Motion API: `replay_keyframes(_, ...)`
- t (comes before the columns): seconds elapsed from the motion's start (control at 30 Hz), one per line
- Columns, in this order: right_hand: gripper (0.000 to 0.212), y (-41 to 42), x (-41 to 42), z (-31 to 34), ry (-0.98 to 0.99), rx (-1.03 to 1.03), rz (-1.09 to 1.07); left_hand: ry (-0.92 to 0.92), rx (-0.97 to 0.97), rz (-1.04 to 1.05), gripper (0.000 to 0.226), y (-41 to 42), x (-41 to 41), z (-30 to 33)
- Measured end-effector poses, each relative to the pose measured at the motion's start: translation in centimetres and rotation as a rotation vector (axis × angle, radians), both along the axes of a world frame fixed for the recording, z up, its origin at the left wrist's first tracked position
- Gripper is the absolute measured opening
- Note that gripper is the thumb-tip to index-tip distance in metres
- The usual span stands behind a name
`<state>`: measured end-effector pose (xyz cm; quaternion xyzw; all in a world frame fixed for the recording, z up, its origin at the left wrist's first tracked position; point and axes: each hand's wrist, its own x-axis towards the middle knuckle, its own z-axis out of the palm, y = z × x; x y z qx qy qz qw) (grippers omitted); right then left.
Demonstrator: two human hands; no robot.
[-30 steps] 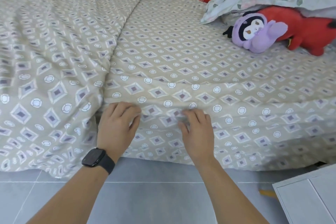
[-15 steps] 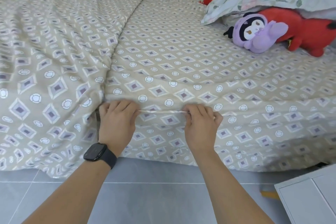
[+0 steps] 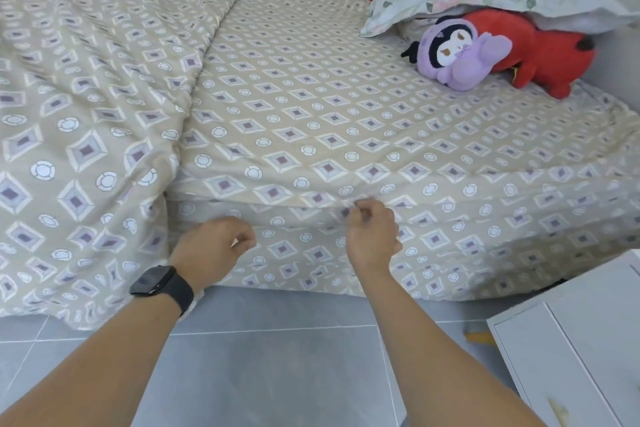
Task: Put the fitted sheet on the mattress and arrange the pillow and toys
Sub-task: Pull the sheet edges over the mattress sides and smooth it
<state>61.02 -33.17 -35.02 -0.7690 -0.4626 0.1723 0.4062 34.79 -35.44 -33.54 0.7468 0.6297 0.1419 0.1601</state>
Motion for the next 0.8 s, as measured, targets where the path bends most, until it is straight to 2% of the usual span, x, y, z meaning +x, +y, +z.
replay_keyframes(0.03, 0.008, 0.2, 0.9, -0.2, 0.201, -0.044, -0.108, -0.05, 0.024, -0.001, 0.007, -0.2, 0.6, -0.4)
replay_keyframes(0.07, 0.009, 0.5, 1.6, -0.2, 0.353, -0.064, -0.173, -0.114, 0.044, 0.032, 0.014, -0.2, 1.1, -0.6)
replay_keyframes(0.17, 0.016, 1.0, 2.4, -0.3, 0.564, -0.11, -0.167, -0.344, -0.009, 0.2, 0.032, 1.1, 2.8, 0.3)
replay_keyframes(0.4, 0.038, 1.6, 3.1, 0.0, 0.715, -0.194, -0.156, -1.102, -0.322, 0.606, 0.025, 2.3, 7.1, 1.6)
replay_keyframes(0.47, 0.032, 2.0, 3.3, -0.3, 0.772, -0.178, -0.132, -1.274, -0.452, 0.646, 0.029, 3.4, 6.7, 1.0)
replay_keyframes(0.53, 0.028, 2.1, 2.9, -0.7, 0.819, -0.13, -0.132, -1.359, -0.506, 0.637, 0.028, 4.2, 6.4, 0.1)
replay_keyframes(0.67, 0.03, 2.2, 2.5, -1.3, 0.903, -0.032, -0.152, -1.413, -0.444, 0.706, 0.008, 5.1, 6.4, -0.9)
replay_keyframes(0.8, 0.029, 2.9, 2.4, -1.3, 0.932, 0.022, -0.123, -1.455, -0.411, 0.733, 0.009, 5.7, 6.3, -0.9)
